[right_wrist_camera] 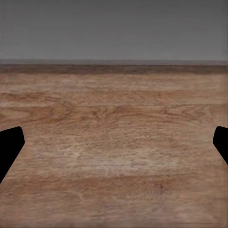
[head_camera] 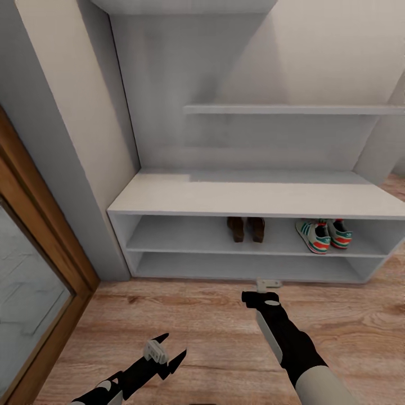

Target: Pick up the two gym shoes and the two sandals from the corridor floor and place them onto the hallstand (shoe rack) in the corridor, making sure they are on the rack and not on the floor. Arrange them so the two gym shoes are next to each other and the two sandals are next to each other.

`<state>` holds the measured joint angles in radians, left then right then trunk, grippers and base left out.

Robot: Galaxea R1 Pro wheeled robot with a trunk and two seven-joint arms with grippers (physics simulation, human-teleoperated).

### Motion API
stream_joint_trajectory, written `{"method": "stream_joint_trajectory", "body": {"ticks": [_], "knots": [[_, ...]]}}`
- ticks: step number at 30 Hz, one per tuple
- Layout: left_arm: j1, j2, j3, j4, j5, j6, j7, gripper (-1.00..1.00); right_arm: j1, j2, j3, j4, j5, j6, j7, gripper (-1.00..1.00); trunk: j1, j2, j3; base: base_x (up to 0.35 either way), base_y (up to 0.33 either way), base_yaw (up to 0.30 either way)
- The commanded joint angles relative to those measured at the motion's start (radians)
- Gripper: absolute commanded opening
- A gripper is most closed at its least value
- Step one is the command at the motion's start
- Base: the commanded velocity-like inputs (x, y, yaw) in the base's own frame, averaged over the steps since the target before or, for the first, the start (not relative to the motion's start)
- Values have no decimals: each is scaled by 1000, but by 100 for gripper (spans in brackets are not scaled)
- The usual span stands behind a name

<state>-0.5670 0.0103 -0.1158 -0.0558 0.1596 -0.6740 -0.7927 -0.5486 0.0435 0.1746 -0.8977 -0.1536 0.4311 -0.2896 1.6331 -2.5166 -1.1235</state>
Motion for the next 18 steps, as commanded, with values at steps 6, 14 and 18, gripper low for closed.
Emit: {"method": "stream_joint_trajectory", "body": {"ticks": [6, 14, 18], "knots": [[-1, 0, -8, 1, 10, -2, -4, 100, -1, -1, 2, -2, -11, 3, -10, 100, 0, 0, -1, -25, 0, 0], [-1, 3, -8, 1, 10, -2, -4, 100, -1, -2, 0, -3, -11, 3, -11, 100, 0, 0, -1, -4, 0, 0], [-1, 3, -8, 1, 11, -2, -4, 100, -1, -2, 0, -3, -11, 3, -11, 100, 0, 0, -1, 0, 0, 0]]}}
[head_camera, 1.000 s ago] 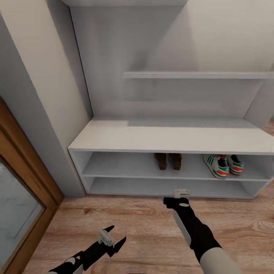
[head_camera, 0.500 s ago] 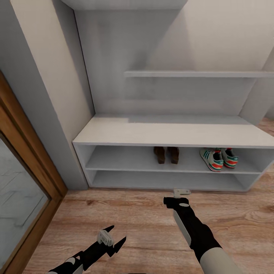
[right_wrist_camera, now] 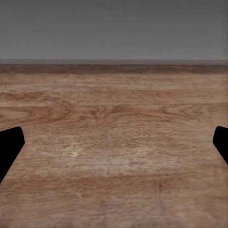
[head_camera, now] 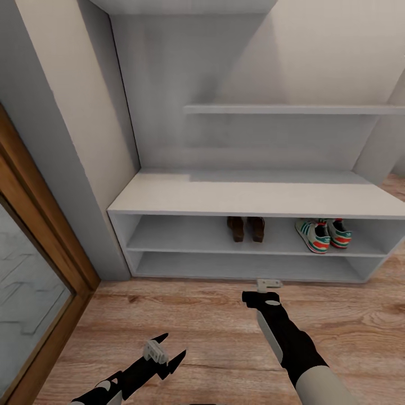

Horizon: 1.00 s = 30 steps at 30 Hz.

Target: Pick up the two gym shoes and the two sandals from the corridor floor and place them onto the hallstand (shoe rack) in the corridor, making sure they are on the rack and not on the floor. Arrange them so the two gym shoes are next to each other and the two sandals are next to each other.

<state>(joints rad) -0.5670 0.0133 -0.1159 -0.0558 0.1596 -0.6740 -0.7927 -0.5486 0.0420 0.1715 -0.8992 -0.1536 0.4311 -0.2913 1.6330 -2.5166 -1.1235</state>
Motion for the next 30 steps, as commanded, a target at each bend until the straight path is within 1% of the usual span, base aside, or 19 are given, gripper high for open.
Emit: {"method": "stream_joint_trajectory", "body": {"ticks": [1, 9, 12, 16, 24, 28, 30], "knots": [[-1, 0, -8, 1, 11, -2, -4, 100, -1, -1, 3, -1, -11, 3, -10, 100, -1, 0, 3, 0, 0, 0], [-1, 0, -8, 0, 11, -2, -4, 100, -1, -1, 4, -2, -10, 3, -12, 100, -4, 2, 34, 0, 0, 0], [-1, 1, -7, 0, 11, -1, -6, 100, -1, -1, 3, -41, -14, 3, -12, 100, -6, 2, 46, 0, 0, 0], [-1, 2, -7, 0, 11, -1, -6, 100, -1, -1, 2, -53, -17, 3, -12, 100, -7, 3, 61, 0, 0, 0], [-1, 5, -6, 0, 11, 0, -7, 100, -1, -1, 0, -51, -18, 0, -9, 100, -11, 5, 92, 0, 0, 0], [-1, 14, -5, 0, 12, 1, -8, 100, -1, -2, -1, 63, -18, -11, -7, 100, -13, 6, 107, 0, 0, 0], [-1, 16, -5, 0, 12, 1, -8, 100, -1, -2, 0, 99, -18, -20, -6, 100, -14, 7, 115, 0, 0, 0]]}}
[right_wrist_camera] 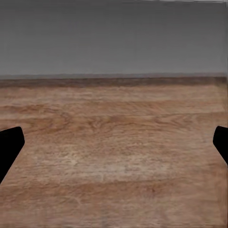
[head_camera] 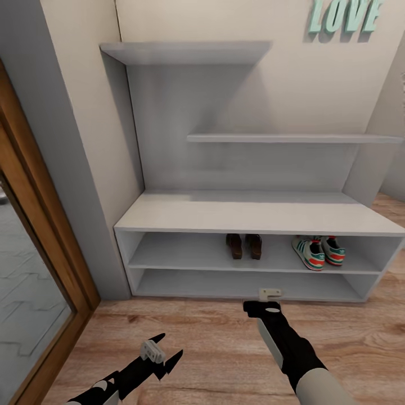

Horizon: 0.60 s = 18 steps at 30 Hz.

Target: Pick up the two gym shoes and the two sandals from the corridor floor and place them onto the hallstand (shoe rack) in the corridor, making sure they are on the rack and not on the floor. Arrange them so the two gym shoes are next to each other and the two sandals are next to each other.

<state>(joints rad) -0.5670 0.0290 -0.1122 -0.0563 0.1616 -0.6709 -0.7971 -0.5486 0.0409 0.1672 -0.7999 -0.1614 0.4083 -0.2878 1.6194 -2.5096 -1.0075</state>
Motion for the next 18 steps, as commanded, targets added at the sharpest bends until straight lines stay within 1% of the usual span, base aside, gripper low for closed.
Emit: {"method": "stream_joint_trajectory", "body": {"ticks": [1, 2, 3, 7, 8, 9, 10, 13, 14, 15, 16, 17, 18], "knots": [[-1, 2, -9, 0, 11, -3, -4, 100, -1, -1, 4, 29, -10, -11, -9, 100, -1, 0, 3, 0, 0, 0], [-1, 3, -9, 0, 11, -3, -4, 100, -1, -1, 4, 50, -10, -31, -9, 100, -1, 0, 7, 0, 0, 0], [-1, 4, -9, 0, 11, -3, -4, 100, -1, -1, 5, 74, -11, -75, -8, 100, -2, 0, 11, 0, 0, 0], [-1, 5, -9, 0, 12, -2, -4, 100, -1, 0, 6, 83, -11, -100, -3, 100, -3, 1, 26, 0, 0, 0], [-1, 11, -8, 0, 12, -2, -4, 100, 3, 0, 7, 91, -13, -112, 72, 100, -4, 2, 30, 0, 0, 0], [-1, 14, -8, 0, 13, -2, -4, 100, 4, 0, 7, 95, -13, -114, 101, 100, -4, 2, 34, 0, 0, 0], [-1, 18, -8, 0, 13, -2, -4, 100, 5, 0, 7, 110, -13, -116, 167, 100, -5, 2, 38, 0, 0, 0], [-1, 22, -8, 0, 13, -2, -4, 100, 6, 0, 6, 150, -13, -118, 276, 100, -6, 3, 49, 0, 0, 0], [-1, 24, -7, 0, 13, -2, -4, 100, 6, 0, 6, 182, -12, -119, 340, 100, -6, 3, 53, 0, 0, 0], [-1, 24, -7, 0, 13, -1, -4, 100, 7, -1, 5, 198, -12, -119, 367, 100, -7, 3, 57, 0, 0, 0], [-1, 24, -7, 0, 13, -1, -4, 100, 7, -1, 5, 198, -12, -119, 367, 100, -7, 3, 61, 0, 0, 0], [-1, 25, -7, 0, 13, -2, -4, 100, 7, 0, 4, 240, -12, -122, 421, 100, -8, 4, 65, 0, 0, 0], [-1, 26, -7, 0, 13, -2, -4, 100, 7, 0, 4, 266, -13, -126, 442, 100, -8, 4, 69, 0, 0, 0]]}}
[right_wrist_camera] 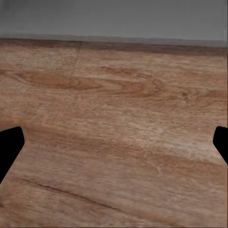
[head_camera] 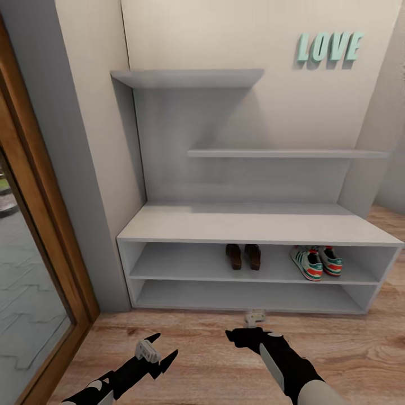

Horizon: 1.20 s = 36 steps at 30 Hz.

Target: Pick up the two gym shoes and the two sandals from the corridor floor and place them onto the hallstand (shoe rack) in the corridor, making sure they are on the rack and not on the floor. Arrange them so the two gym shoes are next to each other and the two sandals are next to each other.

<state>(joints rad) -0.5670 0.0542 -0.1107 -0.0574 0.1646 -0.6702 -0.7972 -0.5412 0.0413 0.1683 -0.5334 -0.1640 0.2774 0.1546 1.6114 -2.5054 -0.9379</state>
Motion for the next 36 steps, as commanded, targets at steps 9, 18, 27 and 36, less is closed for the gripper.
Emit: {"method": "stream_joint_trajectory", "body": {"ticks": [9, 18, 27, 36], "knots": [[-1, 1, -9, 1, 10, -2, -3, 100, 0, 2, 2, 161, -10, -112, 33, 100, -4, 2, 34, 0, 0, 0], [-1, 1, -10, 1, 10, -2, -3, 100, 0, 3, 3, 325, -9, -183, 34, 100, -8, 4, 69, 0, 0, 0], [-1, 1, -10, 1, 10, -2, -3, 100, 0, 4, 3, 343, -9, -188, 34, 100, -20, 21, 101, 0, 0, 0], [-1, 1, -10, 1, 10, -2, -2, 100, 0, 4, 4, 345, -9, -188, 34, 100, -54, 84, 116, 0, 0, 0]]}}
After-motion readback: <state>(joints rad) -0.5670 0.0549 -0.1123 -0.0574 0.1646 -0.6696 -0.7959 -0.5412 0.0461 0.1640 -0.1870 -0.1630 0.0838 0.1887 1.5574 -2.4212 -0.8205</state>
